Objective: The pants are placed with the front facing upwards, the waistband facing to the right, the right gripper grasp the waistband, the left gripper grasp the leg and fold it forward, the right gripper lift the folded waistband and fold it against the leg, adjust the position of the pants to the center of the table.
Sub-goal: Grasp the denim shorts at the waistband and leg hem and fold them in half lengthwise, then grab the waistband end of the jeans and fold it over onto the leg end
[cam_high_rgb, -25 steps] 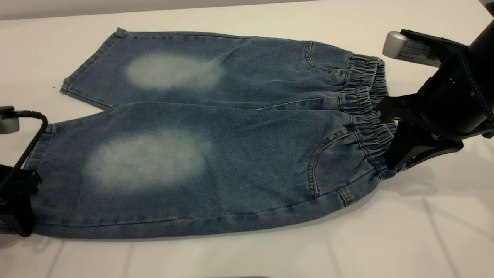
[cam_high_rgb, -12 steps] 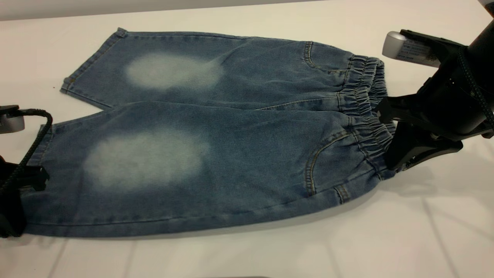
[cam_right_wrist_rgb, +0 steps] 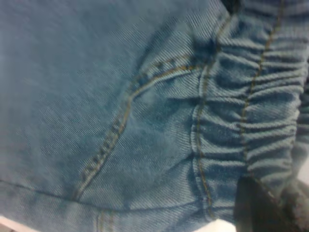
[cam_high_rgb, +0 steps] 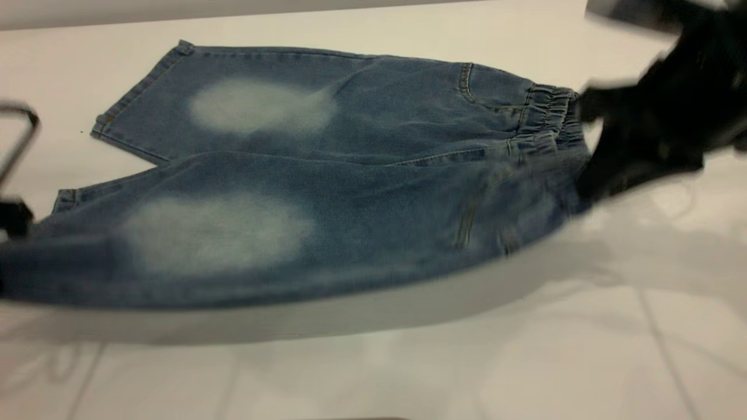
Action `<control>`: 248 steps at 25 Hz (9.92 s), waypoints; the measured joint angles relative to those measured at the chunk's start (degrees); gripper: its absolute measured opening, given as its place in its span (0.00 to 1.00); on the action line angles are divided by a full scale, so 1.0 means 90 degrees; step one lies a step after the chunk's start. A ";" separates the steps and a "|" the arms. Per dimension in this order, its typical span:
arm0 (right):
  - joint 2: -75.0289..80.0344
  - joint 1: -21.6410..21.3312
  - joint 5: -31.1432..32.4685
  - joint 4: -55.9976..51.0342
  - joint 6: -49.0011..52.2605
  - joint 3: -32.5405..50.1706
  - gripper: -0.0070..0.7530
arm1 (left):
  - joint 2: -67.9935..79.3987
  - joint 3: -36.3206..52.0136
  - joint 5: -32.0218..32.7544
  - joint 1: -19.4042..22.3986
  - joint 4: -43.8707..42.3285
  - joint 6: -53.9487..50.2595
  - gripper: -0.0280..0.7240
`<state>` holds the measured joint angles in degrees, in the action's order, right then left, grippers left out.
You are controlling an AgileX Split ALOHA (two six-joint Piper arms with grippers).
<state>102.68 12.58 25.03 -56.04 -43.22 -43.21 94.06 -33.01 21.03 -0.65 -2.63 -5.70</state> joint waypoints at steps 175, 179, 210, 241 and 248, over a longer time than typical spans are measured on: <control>0.3433 -0.2093 0.4253 -0.3630 -0.3090 -0.3748 0.06 | 0.5586 -0.8775 0.2840 -0.2599 0.0150 0.2753 0.81; 0.3194 -0.1784 0.4239 -0.3319 -0.2681 -0.4100 0.06 | 0.5601 -0.8775 0.2847 -0.2599 0.0150 0.2747 0.81; 0.3147 -0.0950 0.4202 -0.2654 -0.1494 -0.5336 0.06 | 0.4695 -0.9159 0.4353 -0.0573 -0.0609 0.1191 0.81; 0.3147 0.0677 0.3466 -0.2210 -0.0417 -0.7068 0.06 | 0.5798 -0.9218 0.3393 -0.0685 0.0416 0.1836 0.81; 0.3147 0.0677 0.3408 -0.2231 -0.0349 -0.7070 0.06 | 0.5798 -0.9218 0.3378 -0.1115 0.0618 0.1996 0.81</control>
<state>131.00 18.67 55.70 -76.12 -46.36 -106.84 146.24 -115.97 51.43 -10.68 2.93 12.26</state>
